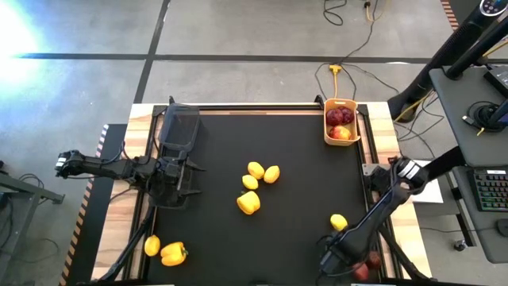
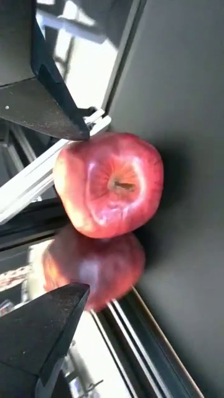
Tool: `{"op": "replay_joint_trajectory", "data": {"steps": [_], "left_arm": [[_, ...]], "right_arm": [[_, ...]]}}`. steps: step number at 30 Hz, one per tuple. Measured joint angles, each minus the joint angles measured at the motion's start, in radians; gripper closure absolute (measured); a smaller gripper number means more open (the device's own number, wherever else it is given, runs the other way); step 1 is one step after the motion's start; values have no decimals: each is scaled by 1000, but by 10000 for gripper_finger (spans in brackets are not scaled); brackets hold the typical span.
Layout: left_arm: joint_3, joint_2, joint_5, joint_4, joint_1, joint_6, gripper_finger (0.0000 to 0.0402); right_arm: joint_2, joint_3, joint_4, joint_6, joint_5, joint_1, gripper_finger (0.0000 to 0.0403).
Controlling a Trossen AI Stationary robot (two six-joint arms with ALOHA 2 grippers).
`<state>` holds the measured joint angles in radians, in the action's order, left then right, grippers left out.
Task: Sort produce into baskets
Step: Put the apple into the yellow bin
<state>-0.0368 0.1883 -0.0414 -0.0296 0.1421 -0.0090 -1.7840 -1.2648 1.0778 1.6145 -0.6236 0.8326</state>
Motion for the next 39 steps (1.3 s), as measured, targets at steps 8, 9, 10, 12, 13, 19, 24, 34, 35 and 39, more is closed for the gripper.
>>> {"op": "replay_joint_trajectory", "data": {"steps": [8,9,10,12,13,19,24,34,35,39], "left_arm": [[0,0,0,0,0,0,42],[0,0,0,0,0,0,42],[0,0,0,0,0,0,42],[0,0,0,0,0,0,42],[0,0,0,0,0,0,42],[0,0,0,0,0,0,42],[0,0,0,0,0,0,42],[0,0,0,0,0,0,42],[0,0,0,0,0,0,42],[0,0,0,0,0,0,42]], "right_arm": [[-44,0,-97,-82,-58,0,19],[-47,0,-97,-82,-66,0,19],[-51,0,-96,-86,-68,1,19],[-59,0,-97,-101,-69,1,19],[-63,0,-97,-115,-69,1,19],[-98,1,-98,-179,-83,1,19],[-118,1,-102,-218,-92,3,19],[-122,-8,-104,-281,-91,-30,94],[-122,-19,-109,-294,-91,-42,111],[-102,-86,-102,-358,-11,-116,166]]}}
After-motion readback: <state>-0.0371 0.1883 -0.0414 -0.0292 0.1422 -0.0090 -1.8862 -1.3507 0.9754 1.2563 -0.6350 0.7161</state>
